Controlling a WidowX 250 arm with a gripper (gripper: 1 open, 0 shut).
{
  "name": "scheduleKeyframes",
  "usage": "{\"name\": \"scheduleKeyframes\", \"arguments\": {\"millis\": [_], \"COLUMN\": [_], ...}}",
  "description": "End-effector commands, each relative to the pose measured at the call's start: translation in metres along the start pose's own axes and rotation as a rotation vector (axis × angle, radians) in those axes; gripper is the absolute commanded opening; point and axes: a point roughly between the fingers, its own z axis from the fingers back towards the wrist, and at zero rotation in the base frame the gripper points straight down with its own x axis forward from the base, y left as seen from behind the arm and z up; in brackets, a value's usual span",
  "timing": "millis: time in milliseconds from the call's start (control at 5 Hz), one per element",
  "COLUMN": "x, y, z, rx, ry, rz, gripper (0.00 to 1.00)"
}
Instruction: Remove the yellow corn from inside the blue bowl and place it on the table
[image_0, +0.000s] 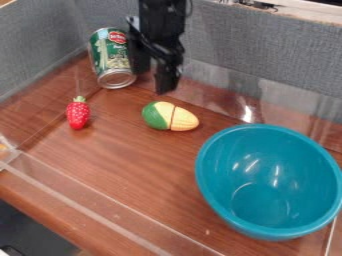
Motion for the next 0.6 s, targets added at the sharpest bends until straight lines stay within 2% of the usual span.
{"name": "scheduleKeyframes", "arguments": {"millis": [0, 200, 400], "x": [-0.007, -0.016, -0.018], "y": [0.005, 0.004, 0.015], "z": [0.021, 0.013, 0.022], "rx": [0.056, 0.056, 0.063], "ry": [-0.070, -0.070, -0.084], "rz": [0.064, 0.078, 0.101], "gripper": [1.00, 1.00, 1.00]}}
